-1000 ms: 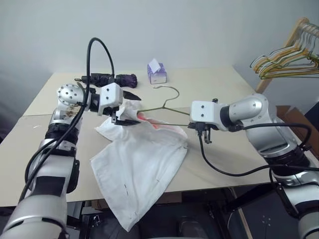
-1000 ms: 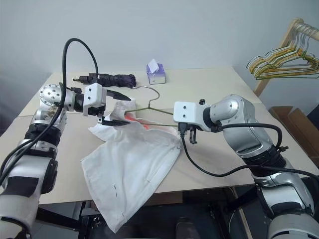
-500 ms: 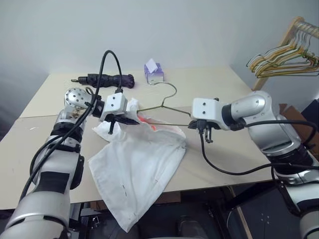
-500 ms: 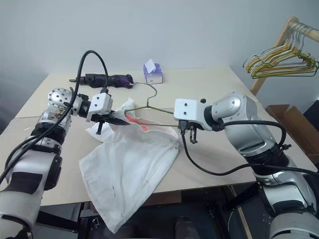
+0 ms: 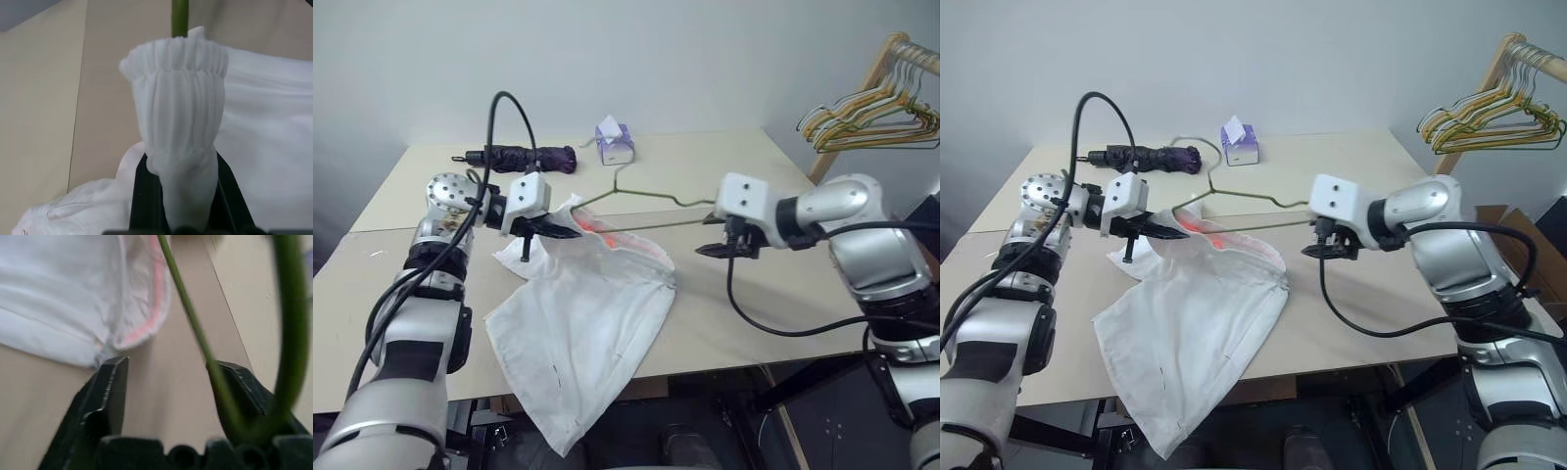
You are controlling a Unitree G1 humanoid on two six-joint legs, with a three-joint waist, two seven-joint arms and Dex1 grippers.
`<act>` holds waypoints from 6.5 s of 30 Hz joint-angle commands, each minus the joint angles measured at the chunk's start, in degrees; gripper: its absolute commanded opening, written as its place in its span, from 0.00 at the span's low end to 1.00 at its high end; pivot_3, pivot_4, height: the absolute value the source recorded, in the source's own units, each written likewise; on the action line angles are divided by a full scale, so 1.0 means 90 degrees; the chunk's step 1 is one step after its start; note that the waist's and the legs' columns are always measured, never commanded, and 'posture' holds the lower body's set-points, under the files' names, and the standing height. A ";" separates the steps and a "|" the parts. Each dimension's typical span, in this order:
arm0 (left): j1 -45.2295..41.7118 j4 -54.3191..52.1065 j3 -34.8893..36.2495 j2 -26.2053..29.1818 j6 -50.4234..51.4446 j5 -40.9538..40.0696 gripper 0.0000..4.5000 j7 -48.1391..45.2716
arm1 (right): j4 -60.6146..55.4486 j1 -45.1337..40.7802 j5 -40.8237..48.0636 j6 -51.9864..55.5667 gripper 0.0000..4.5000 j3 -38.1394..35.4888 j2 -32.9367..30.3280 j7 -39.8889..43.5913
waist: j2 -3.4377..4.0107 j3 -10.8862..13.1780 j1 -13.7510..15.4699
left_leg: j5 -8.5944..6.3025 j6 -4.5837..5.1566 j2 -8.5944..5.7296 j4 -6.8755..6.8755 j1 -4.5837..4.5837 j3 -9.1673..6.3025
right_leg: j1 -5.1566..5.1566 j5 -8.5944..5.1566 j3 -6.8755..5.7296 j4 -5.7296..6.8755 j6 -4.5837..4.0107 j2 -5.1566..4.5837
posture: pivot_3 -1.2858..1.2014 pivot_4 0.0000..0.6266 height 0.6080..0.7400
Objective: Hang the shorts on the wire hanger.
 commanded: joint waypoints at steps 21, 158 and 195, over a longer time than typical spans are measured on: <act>0.0583 -0.1319 0.0379 0.0265 0.0909 -0.0522 0.00 0.0119 | 0.0235 0.2263 0.1177 0.0052 0.99 -0.0957 0.2891 -0.2787 | -0.0008 -0.0005 -0.0003 | 0.0001 0.0001 0.0001 0.0000 0.0011 -0.0008 | 0.0011 0.0001 0.0002 0.0006 -0.0001 0.0005 | 0.51 0.00 1.00; 0.0990 -0.4237 0.1569 -0.0787 0.3188 -0.2343 1.00 0.2948 | -0.1375 0.1709 0.2454 0.5821 0.00 -0.4147 0.1154 -0.2987 | -0.0001 -0.0008 -0.0253 | 0.0000 0.0002 0.0007 0.0029 -0.0020 -0.0027 | 0.0000 0.0002 -0.0012 0.0016 -0.0002 0.0006 | 0.45 0.00 1.00; 0.1702 -0.7051 0.1220 -0.2030 0.5314 -0.3943 1.00 0.4442 | -0.1697 0.0697 0.2044 0.5055 0.00 -0.6313 0.2874 -0.6618 | 0.0049 -0.0031 -0.0864 | -0.0002 0.0006 0.0007 -0.0015 0.0058 -0.0031 | 0.0089 -0.0003 0.0002 -0.0031 0.0001 0.0016 | 0.43 0.00 1.00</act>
